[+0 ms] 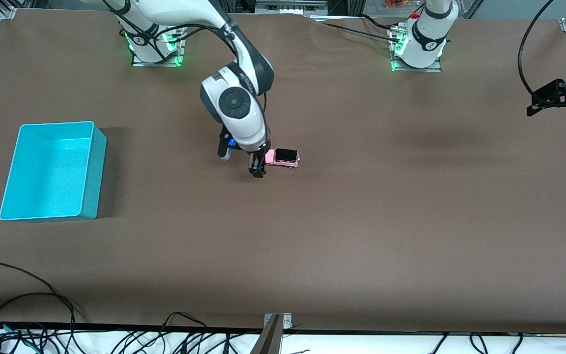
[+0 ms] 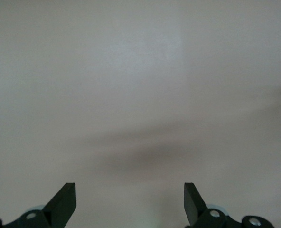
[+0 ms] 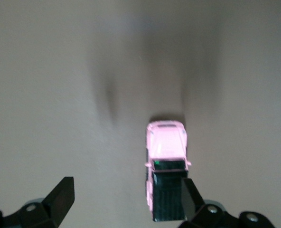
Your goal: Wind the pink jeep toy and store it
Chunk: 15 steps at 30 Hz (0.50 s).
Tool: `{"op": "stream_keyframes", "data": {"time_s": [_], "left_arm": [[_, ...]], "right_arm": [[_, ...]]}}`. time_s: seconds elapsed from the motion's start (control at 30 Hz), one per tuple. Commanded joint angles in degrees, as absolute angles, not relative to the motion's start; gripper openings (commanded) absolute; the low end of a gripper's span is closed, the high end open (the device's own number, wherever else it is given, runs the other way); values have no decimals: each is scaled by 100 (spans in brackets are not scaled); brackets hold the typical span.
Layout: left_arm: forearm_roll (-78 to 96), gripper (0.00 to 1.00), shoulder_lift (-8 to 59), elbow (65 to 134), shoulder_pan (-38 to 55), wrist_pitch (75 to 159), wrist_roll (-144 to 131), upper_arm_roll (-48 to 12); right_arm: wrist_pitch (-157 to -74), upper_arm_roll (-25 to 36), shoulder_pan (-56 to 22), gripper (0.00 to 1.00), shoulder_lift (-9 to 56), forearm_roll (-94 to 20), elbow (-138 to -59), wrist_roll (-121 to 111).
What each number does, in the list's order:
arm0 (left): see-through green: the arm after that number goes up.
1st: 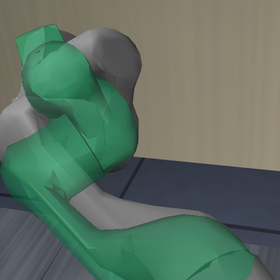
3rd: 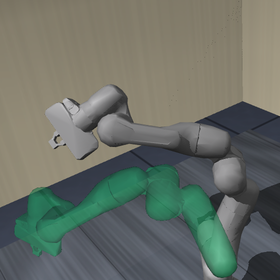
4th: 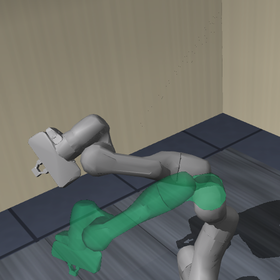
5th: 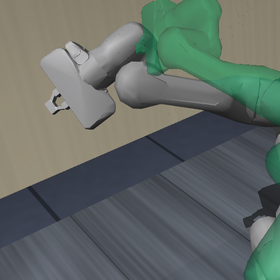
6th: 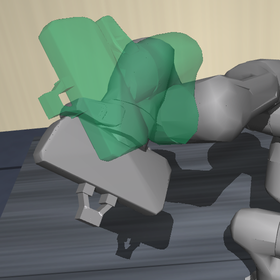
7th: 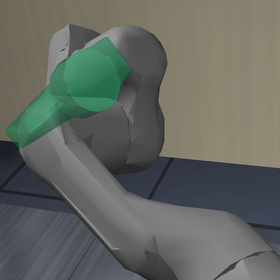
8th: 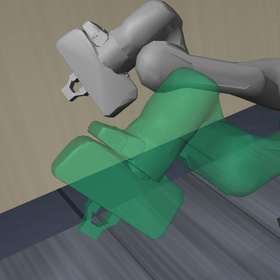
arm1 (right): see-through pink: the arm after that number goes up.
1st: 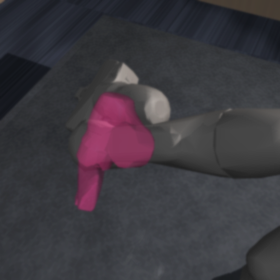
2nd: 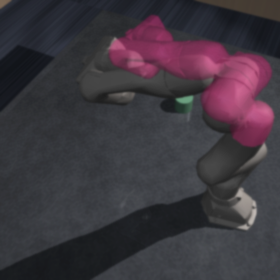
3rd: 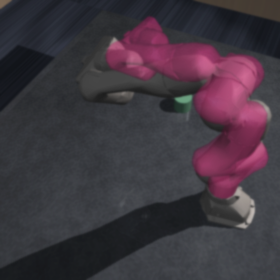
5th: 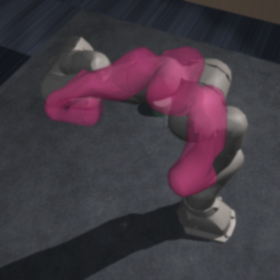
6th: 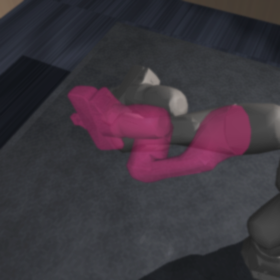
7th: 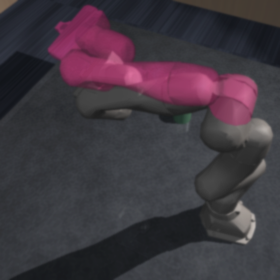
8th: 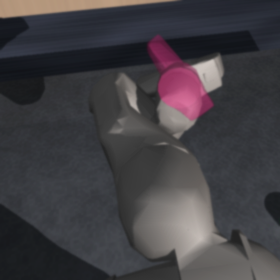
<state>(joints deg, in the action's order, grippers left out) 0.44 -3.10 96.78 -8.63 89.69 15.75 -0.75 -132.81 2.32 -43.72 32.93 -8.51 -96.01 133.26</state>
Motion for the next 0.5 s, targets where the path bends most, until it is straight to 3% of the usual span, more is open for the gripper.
{"op": "stream_keyframes", "data": {"time_s": [0.0,0.47], "left_arm": [[70,100,-202,9396,-993,8666,1547,-105],[70,100,-211,9360,-1055,8631,1547,-97]], "right_arm": [[-13535,281,-4658,100,3700,-870,-9360,13728],[-13685,308,-5062,100,4060,-844,-9272,14001]]}}
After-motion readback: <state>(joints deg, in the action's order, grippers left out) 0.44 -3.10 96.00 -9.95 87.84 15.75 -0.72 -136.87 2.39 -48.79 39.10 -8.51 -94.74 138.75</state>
